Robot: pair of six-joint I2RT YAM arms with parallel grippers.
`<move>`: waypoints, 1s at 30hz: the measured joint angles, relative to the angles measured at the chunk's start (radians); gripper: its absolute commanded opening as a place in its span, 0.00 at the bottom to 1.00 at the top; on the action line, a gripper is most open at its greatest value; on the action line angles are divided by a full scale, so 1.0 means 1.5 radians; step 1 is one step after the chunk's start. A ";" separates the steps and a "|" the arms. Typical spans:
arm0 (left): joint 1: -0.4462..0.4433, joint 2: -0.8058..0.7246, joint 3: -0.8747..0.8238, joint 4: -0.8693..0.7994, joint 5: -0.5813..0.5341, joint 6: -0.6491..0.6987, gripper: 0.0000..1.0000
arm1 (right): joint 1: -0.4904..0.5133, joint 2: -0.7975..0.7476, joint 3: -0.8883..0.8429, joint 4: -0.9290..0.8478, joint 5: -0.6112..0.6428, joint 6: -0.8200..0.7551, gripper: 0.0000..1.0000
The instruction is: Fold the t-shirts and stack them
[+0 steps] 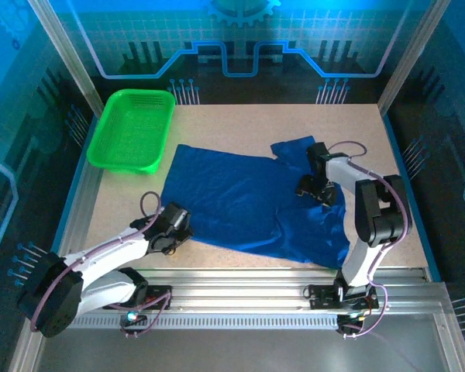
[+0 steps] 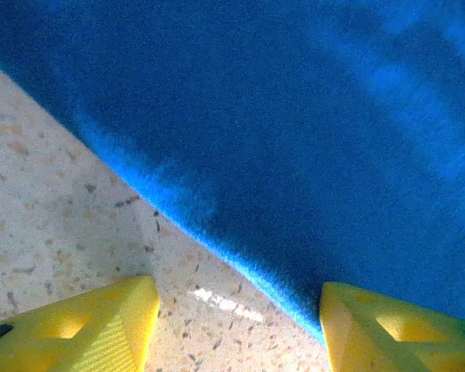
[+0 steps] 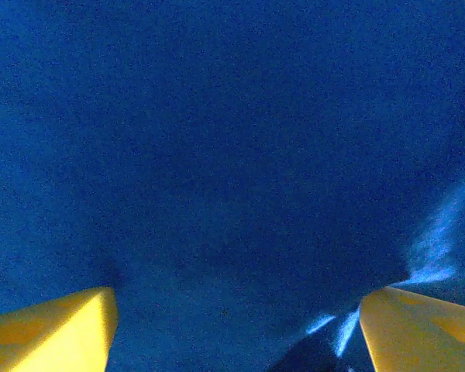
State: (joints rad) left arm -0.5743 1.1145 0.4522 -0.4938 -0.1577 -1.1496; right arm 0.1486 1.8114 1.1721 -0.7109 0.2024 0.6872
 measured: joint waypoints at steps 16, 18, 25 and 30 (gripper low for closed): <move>0.029 -0.021 0.261 -0.260 0.146 0.123 0.70 | -0.040 0.044 0.167 -0.008 -0.055 -0.050 0.83; 0.054 0.018 0.341 -0.261 0.145 0.159 0.71 | -0.042 0.066 0.244 -0.009 -0.069 -0.070 0.82; 0.128 0.258 0.535 -0.209 0.119 0.282 0.72 | -0.080 0.203 0.466 -0.017 -0.111 -0.116 0.79; 0.157 0.420 0.691 -0.163 0.064 0.366 0.73 | -0.117 0.335 0.581 -0.020 -0.146 -0.129 0.76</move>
State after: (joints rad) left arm -0.3386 1.7439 1.4891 -0.7387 -0.0612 -0.6010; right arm -0.0273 2.3135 2.0430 -0.7410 -0.0174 0.4931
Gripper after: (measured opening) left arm 0.727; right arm 0.766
